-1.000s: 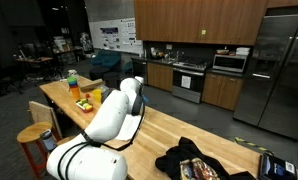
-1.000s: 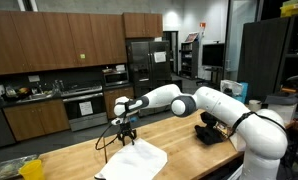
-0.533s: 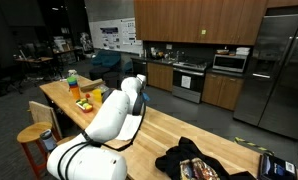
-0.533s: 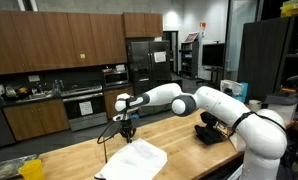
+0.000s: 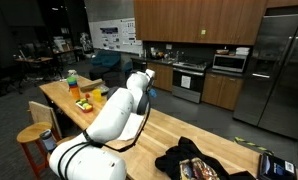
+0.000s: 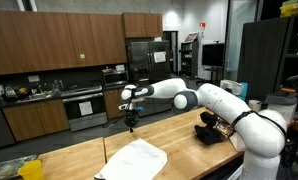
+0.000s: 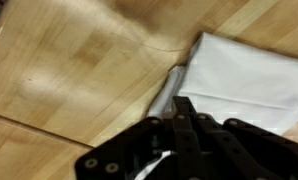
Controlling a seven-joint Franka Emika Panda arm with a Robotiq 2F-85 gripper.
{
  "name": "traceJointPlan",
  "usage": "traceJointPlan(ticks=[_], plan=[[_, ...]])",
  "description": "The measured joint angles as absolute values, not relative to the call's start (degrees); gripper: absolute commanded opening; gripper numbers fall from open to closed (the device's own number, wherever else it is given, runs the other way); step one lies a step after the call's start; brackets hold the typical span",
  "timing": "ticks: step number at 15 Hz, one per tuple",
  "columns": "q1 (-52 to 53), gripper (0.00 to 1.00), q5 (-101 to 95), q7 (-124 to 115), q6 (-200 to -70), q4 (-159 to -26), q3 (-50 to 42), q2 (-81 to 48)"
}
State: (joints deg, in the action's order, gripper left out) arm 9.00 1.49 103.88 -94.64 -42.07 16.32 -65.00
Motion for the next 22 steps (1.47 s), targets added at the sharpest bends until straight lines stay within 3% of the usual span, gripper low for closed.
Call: traceJointPlan(ticks=[1,2,11,22], plan=[[8.59,0.07,1.72,103.62,-92.74,-42.07,16.34,-64.47],[8.38,0.37,1.83,103.34,-91.38,-42.07,16.36,-64.13],[8.66,0.98,4.92,107.94,-89.34,-43.53,19.91,-64.97],[12.2,1.0,-1.48,115.34,-82.82,-45.48,19.49,-66.12]])
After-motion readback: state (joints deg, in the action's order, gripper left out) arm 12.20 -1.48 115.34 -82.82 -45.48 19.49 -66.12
